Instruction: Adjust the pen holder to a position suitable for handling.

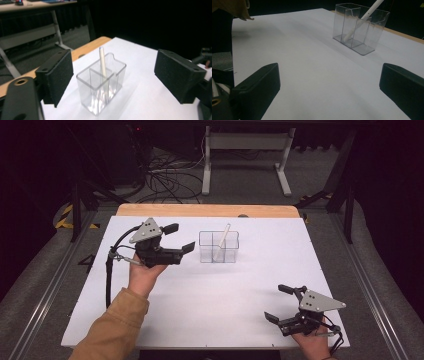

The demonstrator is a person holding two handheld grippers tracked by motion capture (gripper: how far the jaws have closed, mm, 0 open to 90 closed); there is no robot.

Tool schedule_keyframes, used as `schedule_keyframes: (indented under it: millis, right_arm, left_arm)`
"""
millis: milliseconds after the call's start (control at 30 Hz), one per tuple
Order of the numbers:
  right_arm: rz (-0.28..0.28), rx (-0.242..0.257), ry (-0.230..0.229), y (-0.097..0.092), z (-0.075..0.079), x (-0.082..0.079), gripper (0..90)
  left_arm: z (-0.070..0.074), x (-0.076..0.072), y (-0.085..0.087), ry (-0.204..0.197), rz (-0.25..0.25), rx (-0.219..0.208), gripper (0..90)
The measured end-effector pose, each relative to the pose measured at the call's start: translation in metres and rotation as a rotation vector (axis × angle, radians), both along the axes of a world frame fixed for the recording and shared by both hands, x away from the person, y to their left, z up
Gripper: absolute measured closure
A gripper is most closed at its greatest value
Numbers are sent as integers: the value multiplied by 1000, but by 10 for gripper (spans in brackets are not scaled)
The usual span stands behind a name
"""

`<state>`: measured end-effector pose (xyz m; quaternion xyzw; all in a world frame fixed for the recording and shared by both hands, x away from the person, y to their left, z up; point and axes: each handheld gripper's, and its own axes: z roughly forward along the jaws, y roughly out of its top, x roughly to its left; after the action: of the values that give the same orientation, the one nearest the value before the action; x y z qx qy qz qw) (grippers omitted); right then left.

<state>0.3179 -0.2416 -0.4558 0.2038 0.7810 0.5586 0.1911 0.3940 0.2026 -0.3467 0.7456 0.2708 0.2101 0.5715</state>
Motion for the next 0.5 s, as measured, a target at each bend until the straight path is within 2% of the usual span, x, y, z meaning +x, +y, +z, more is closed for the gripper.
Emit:
schedule_keyframes:
  millis: [267,367,500]
  right_arm:
    - [3,-7,7,2,-1,1,33]
    - [3,-7,12,2,-1,0,33]
    - [4,-5,17,1,-2,1,31]
  left_arm:
    - [-4,-27,17,-12,6,33,61]
    - [-6,-38,21,-28,21,82,43]
    - [-15,-47,29,8,10,81,28]
